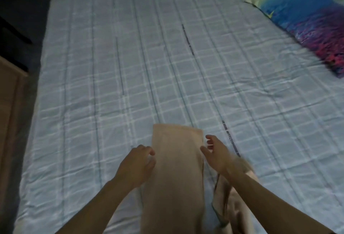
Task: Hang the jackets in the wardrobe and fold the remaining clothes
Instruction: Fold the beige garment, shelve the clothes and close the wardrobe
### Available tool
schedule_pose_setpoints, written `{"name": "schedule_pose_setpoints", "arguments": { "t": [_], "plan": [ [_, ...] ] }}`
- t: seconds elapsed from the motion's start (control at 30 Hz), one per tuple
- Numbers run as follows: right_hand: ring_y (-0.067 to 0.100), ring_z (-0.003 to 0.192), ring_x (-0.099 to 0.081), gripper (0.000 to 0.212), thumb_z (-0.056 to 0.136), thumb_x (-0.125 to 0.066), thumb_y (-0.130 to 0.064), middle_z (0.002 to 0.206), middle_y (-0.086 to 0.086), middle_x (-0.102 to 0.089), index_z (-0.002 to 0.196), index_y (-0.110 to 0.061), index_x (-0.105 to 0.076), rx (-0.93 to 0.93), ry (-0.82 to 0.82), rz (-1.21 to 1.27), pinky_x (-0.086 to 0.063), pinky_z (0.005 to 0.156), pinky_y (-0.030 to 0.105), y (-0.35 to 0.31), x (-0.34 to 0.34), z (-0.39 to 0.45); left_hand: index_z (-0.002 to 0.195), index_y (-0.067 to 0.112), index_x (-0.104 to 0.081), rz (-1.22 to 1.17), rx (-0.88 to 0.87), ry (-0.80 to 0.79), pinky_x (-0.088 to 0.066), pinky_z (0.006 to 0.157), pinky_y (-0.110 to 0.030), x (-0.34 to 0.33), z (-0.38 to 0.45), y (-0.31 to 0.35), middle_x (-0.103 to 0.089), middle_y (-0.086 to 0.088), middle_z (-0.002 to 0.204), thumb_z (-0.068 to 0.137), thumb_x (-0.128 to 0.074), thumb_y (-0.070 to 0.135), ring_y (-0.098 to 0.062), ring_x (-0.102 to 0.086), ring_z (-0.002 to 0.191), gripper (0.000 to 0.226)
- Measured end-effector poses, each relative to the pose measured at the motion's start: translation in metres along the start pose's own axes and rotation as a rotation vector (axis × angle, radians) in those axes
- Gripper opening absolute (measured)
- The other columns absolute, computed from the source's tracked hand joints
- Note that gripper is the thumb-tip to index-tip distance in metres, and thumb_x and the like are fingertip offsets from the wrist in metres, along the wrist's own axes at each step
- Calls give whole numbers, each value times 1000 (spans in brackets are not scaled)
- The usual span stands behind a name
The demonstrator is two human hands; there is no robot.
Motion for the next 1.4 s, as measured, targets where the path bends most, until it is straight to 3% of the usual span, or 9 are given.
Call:
{"name": "schedule_pose_setpoints", "arguments": {
  "t": [0.27,0.37,0.47,0.63,0.73,0.87,1.03,1.23,1.4],
  "plan": [
    [26,114,-58,81,77,-79,-39,125,8,-57,142,-10,-42,-160,102,86,-46,96,35,15,-40,75,141,27,-44,21,-138,10,-35,104,-34,-12,132,-2,-48,6,141,86,-69,40,-18,-41,127,62],
    [11,70,-62,22,74,-77,-27,78,3,-68,87,-13,-66,-67,206,132,-54,66,38,12,-41,79,137,33,-44,83,-176,-111,-37,103,-37,-24,155,2,-54,9,129,76,-73,45,-17,-45,119,68],
    [3,55,-54,23,72,-76,-13,60,-4,-61,60,-21,-58,44,189,226,-43,51,18,15,-39,72,129,39,-51,146,-256,-106,-35,98,-36,-30,157,3,-60,15,115,73,-72,46,-11,-47,105,60],
    [7,74,-64,32,68,-77,9,76,-3,-67,68,-17,-60,303,15,356,-47,70,23,16,-36,47,111,40,-64,111,-465,8,-32,88,-33,-28,137,2,-55,20,104,78,-75,46,-2,-42,94,35],
    [14,89,-70,34,68,-76,14,90,3,-73,70,-16,-60,328,-69,467,-54,79,30,9,-34,37,131,39,-55,-3,-458,42,-28,101,-30,-21,123,6,-51,19,129,77,-78,43,-1,-44,115,59],
    [9,65,-57,31,73,-75,-1,68,-1,-62,68,-26,-56,351,-172,479,-45,62,29,-9,-31,30,126,38,-60,78,-522,-10,-21,109,-30,-13,116,18,-42,21,144,72,-82,41,0,-33,133,59],
    [10,63,-52,18,73,-73,-19,66,3,-59,71,-23,-56,374,-158,595,-41,58,26,-30,-28,28,69,39,-46,-12,-483,-138,-24,108,-30,-8,112,18,-51,21,68,76,-72,33,3,-50,77,27],
    [5,55,-52,22,75,-79,-8,59,-11,-55,82,-22,-65,192,-33,581,-45,57,19,-36,-45,48,68,23,-54,89,-348,-290,-29,70,-16,13,120,-14,-46,11,60,80,-76,41,-3,-44,58,30],
    [1,64,-64,10,81,-74,-8,68,-7,-70,76,-16,-71,173,-23,578,-46,59,14,-50,-58,62,79,26,-70,-469,-149,-423,-42,64,-16,36,119,-32,-64,10,76,86,-74,44,-2,-57,69,20]
  ]
}}
Point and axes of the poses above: each hand's wrist, its own z-axis towards the middle knuckle, its own x-axis out of the back of the hand, y = z × x, the point moved 2 cm from there along z, towards the middle knuckle
